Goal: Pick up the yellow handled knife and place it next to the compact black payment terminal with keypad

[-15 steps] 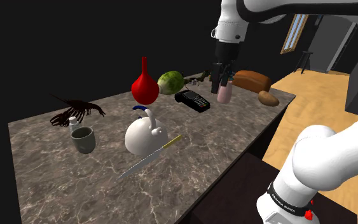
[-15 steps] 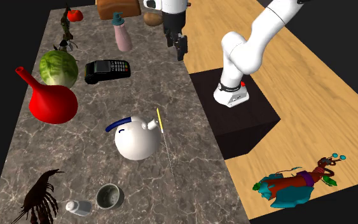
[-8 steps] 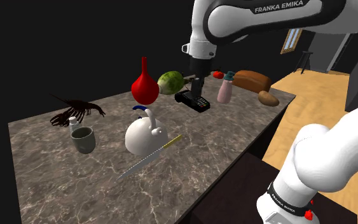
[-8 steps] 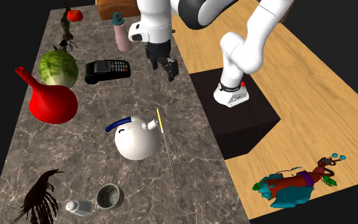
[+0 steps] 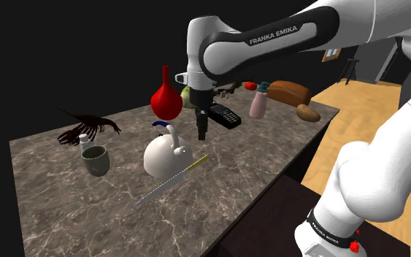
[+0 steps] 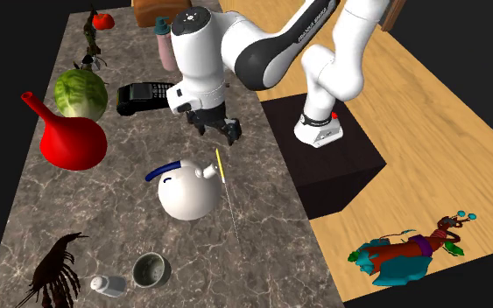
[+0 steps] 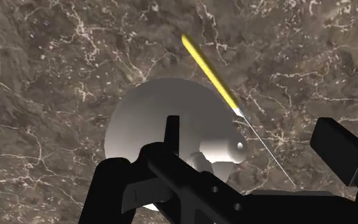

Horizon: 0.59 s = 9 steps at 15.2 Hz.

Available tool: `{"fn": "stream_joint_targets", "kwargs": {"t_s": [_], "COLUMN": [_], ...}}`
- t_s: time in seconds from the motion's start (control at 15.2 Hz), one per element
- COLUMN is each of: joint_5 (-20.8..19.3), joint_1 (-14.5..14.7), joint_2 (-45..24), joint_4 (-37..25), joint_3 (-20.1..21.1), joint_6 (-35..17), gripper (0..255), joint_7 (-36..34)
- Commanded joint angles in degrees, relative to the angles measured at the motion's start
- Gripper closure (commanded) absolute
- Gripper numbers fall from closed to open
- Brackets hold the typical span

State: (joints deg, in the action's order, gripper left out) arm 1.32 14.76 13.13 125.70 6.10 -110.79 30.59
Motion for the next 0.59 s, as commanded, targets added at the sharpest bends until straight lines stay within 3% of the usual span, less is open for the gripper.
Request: {"fn": "stream_joint_targets", "kwargs": {"t_s": [0.0, 0.53], "joint_5": [-0.3, -2.5], "joint_1": [1.2, 5.9], "joint_2": [-3.1, -14.2], "joint_4": [-1.1, -4.4], "joint_3": [0.8, 4.8], "joint_6": [-1.9, -9.1], "gripper": [0, 0], "joint_7": [3.5, 15.2]}}
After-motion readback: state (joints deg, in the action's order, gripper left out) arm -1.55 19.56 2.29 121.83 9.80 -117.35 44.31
